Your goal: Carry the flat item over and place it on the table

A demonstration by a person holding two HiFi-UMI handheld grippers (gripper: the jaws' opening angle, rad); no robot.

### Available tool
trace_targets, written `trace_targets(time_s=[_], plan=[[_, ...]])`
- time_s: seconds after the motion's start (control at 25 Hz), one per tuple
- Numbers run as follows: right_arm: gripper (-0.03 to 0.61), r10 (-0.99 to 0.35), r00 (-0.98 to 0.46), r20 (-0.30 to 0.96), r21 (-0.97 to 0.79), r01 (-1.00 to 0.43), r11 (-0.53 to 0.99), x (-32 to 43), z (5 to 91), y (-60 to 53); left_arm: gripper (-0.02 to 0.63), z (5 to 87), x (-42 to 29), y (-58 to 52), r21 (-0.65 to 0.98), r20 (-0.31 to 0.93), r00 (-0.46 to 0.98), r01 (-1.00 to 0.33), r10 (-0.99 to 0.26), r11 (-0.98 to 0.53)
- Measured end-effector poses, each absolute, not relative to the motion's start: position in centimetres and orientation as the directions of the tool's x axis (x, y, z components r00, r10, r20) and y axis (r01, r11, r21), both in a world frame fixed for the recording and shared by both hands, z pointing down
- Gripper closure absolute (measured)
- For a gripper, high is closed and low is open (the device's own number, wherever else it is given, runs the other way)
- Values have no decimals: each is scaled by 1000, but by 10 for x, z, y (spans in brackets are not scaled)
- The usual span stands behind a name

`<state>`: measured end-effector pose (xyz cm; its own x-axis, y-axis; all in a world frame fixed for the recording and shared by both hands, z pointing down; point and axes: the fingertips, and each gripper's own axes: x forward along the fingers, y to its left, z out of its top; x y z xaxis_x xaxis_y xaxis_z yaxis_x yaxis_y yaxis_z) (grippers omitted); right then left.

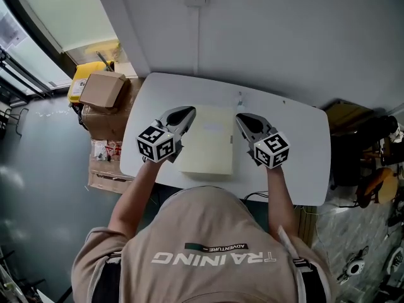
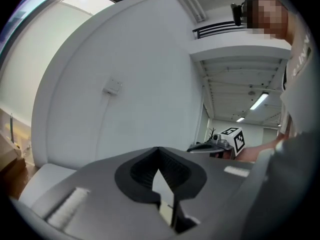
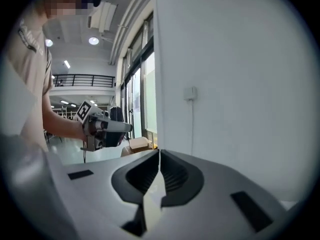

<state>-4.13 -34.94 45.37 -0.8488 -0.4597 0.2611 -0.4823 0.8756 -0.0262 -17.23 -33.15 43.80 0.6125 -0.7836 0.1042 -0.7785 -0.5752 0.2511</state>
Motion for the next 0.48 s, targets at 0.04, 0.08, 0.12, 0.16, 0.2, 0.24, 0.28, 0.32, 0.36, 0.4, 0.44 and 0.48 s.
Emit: trace_targets(time_s=[0.04, 0.08, 0.12, 0.16, 0.2, 0.24, 0.28, 0.32, 0.36, 0.4, 0.44, 0.48], plan=[[566, -459, -849, 259, 2, -475, 880, -42, 449, -349, 607, 429, -171, -333, 230, 102, 610, -783, -786, -578], [566, -459, -850, 260, 23, -469, 883, -42, 444, -349, 607, 421, -169, -334, 200, 102, 608, -788, -788, -582], [568, -459, -851, 257, 38, -465, 884, -42, 439, -349, 607, 413, -168, -335, 171, 105, 604, -793, -790, -584], [569, -460, -852, 250, 48, -463, 885, -42, 433, -349, 607, 406, -168, -338, 149, 107, 600, -798, -793, -584], [569, -464, -853, 240, 58, -464, 884, -43, 425, -349, 607, 398, -169, -341, 132, 105, 596, -802, -796, -583], [569, -471, -852, 228, 69, -469, 881, -44, 416, -349, 607, 391, -170, -344, 118, 102, 590, -807, -801, -579], [569, -482, -850, 214, 81, -476, 876, -46, 406, -350, 607, 384, -172, -349, 103, 99, 581, -814, -808, -572], [569, -495, -846, 199, 94, -486, 869, -48, 396, -352, 607, 378, -175, -353, 89, 97, 569, -822, -817, -562], [569, -510, -841, 180, 106, -499, 860, -49, 385, -353, 607, 372, -177, -356, 76, 93, 554, -832, -827, -549], [569, -530, -833, 158, 117, -517, 848, -49, 373, -355, 607, 365, -179, -359, 64, 88, 538, -843, -839, -534], [569, -556, -821, 131, 127, -542, 830, -48, 361, -358, 607, 359, -181, -362, 44, 81, 517, -856, -852, -515], [569, -588, -803, 99, 136, -575, 807, -45, 348, -362, 607, 352, -183, -363, 13, 73, 489, -872, -869, -489]])
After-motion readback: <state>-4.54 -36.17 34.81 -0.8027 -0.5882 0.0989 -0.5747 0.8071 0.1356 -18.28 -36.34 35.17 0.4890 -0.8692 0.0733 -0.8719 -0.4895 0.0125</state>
